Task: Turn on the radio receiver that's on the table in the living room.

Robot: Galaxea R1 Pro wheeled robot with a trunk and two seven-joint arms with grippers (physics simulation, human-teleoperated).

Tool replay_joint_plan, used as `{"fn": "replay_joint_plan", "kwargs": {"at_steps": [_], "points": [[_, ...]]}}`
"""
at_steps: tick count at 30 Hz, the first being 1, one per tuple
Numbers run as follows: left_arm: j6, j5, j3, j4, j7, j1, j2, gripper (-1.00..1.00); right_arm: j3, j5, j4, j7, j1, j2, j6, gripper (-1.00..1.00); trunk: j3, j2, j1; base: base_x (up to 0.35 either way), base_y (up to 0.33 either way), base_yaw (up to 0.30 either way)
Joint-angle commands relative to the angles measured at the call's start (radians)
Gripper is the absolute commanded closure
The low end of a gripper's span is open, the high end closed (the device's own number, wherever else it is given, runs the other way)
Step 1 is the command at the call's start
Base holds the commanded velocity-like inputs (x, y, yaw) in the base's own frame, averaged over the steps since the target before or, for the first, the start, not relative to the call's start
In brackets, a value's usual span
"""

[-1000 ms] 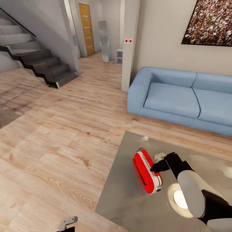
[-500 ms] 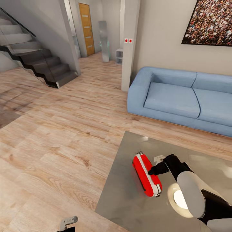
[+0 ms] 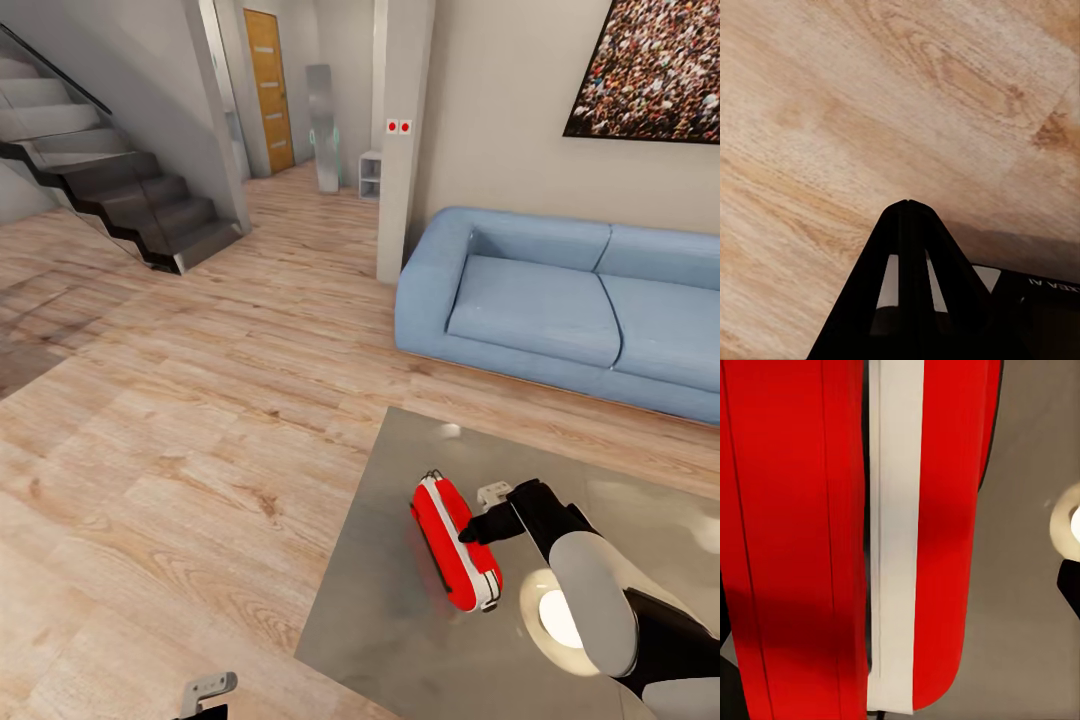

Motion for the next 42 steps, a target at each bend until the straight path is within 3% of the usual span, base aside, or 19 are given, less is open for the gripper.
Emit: {"fn": "replay_joint_plan", "kwargs": {"at_steps": [1, 42], "points": [[0.0, 0.0, 0.0, 0.0, 0.0, 0.0, 0.0, 1.0, 0.0, 0.0, 0.0, 0.0, 0.0, 0.0, 0.0, -1.0, 0.003, 0.007, -0.004, 0.0, 0.0, 0.0], [0.0, -0.002, 0.0, 0.001, 0.002, 0.0, 0.003, 1.0, 0.001, 0.001, 0.0, -0.002, 0.0, -0.003, 0.0, -1.0, 0.132, 0.294, -0.161, 0.0, 0.0, 0.0]]}}
